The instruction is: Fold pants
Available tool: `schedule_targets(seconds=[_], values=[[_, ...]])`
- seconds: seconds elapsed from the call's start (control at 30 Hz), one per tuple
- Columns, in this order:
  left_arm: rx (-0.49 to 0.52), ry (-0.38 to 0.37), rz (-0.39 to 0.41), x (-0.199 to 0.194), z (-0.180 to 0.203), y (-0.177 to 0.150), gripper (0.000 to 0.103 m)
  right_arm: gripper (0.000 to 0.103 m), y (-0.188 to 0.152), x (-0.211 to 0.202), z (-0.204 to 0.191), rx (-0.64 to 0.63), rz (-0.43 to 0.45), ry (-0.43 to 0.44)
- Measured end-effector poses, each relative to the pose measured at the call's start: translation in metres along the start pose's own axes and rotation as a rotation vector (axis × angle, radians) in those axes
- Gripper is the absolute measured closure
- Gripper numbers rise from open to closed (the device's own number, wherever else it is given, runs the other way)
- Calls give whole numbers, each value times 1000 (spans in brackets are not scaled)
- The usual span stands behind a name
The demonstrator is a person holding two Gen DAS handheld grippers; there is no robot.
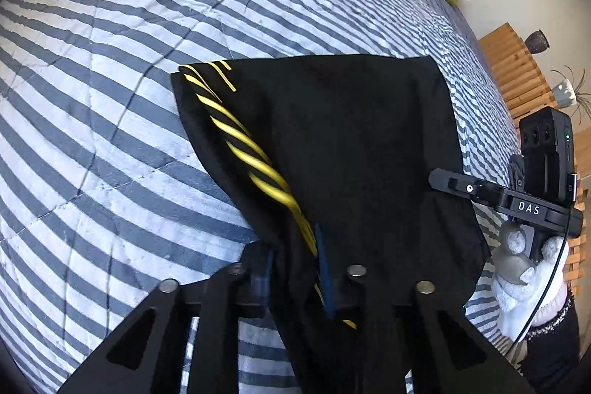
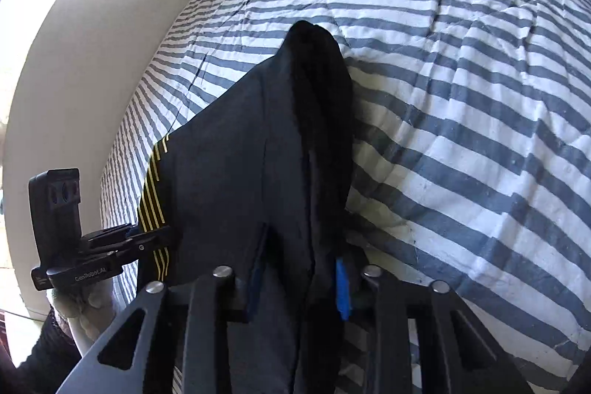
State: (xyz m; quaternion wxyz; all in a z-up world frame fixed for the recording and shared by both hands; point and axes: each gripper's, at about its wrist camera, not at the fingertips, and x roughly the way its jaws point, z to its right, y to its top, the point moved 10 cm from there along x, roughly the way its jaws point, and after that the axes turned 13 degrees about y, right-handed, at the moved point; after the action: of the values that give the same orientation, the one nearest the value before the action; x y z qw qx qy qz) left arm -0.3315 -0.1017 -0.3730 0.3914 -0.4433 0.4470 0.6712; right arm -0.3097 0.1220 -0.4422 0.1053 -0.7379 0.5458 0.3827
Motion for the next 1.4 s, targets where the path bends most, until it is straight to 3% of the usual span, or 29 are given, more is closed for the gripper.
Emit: schedule_targets(seconds=[0.03, 0.13, 0.37, 0.5, 0.67, 0.8, 1.0, 1.2, 1.3, 1.4], values=[[1, 14, 12, 2, 1, 3, 91, 88, 0, 3, -2, -9, -9, -11], [14, 52, 45, -3, 7, 3, 94, 94, -1, 0, -3, -2, 16, -30], [84, 87, 155, -49, 25, 2, 95, 96, -10, -39, -35, -76, 140, -63], [169, 91, 235, -89, 55, -2, 95, 96, -19, -81, -55, -102, 221, -72], [258, 41, 284, -136, 109, -17, 95, 96, -39, -145, -67, -114, 322, -103], [364, -17, 323, -162, 189, -23, 95, 96, -72, -219, -61, -102, 408, -160], [548, -150, 387, -207, 356, -40, 95, 96, -119, -362, -32, -53, 583, -265], [719, -250, 449, -240, 523, -62, 95, 96, -139, -500, 9, -34, 731, -384], [758, -300, 434, -240, 594, -67, 95, 96, -141, -547, 42, -8, 755, -424], [764, -336, 365, -205, 650, -66, 95, 96, -139, -571, 89, 50, 752, -413]])
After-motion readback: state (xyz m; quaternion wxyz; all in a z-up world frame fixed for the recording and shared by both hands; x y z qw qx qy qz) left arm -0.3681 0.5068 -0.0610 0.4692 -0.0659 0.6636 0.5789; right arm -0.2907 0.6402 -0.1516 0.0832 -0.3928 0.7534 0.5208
